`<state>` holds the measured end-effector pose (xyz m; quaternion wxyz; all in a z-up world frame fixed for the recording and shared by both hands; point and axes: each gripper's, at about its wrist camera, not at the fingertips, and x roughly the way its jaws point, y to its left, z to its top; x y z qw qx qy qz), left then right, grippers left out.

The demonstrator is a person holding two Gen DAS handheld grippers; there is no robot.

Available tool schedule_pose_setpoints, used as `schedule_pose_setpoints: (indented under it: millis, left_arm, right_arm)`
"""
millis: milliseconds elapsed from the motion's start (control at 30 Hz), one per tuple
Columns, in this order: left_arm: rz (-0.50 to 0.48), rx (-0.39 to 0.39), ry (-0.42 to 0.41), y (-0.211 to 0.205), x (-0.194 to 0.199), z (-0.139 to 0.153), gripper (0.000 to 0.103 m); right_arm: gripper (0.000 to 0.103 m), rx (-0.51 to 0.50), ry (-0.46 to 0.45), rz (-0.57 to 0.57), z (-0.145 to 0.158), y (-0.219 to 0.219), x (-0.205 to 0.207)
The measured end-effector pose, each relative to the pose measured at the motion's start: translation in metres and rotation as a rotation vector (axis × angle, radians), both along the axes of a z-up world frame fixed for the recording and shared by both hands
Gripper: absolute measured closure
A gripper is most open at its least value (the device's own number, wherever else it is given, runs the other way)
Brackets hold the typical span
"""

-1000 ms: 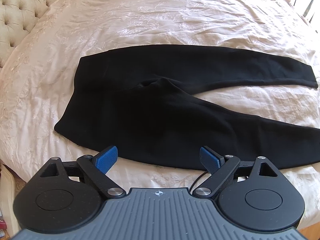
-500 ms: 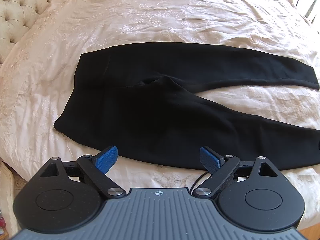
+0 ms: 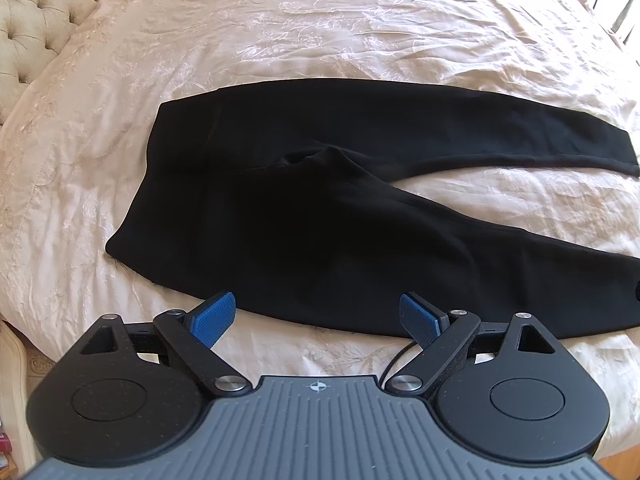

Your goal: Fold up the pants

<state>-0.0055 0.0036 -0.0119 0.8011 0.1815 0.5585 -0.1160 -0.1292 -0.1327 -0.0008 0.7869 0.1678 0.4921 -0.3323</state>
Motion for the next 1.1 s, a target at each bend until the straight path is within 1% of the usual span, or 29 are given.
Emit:
schedule_pose_setpoints:
  millis: [600, 800, 933, 1100]
  left_arm:
    - [0.001, 0.001, 0.011, 0.0021, -0.0016, -0.003, 0.013]
    - [0.001, 0.003, 0.014, 0.0011, 0.0003, -0.0031, 0.013]
    - [0.003, 0.001, 0.022, 0.0014, 0.0023, -0.0042, 0.013]
    - [0.004, 0.012, 0.019, 0.0038, 0.0056, -0.0062, 0.013]
  right_arm:
    - [0.006, 0.005, 0.0, 0.013, 0.0, 0.0009, -0.0008]
    - [0.006, 0.023, 0.002, 0.022, -0.0014, 0.0001, 0.0007]
    - [0.006, 0.043, -0.003, 0.007, -0.0029, -0.0016, 0.0012]
    - [0.006, 0.035, 0.015, 0.018, -0.005, 0.0028, 0.0041]
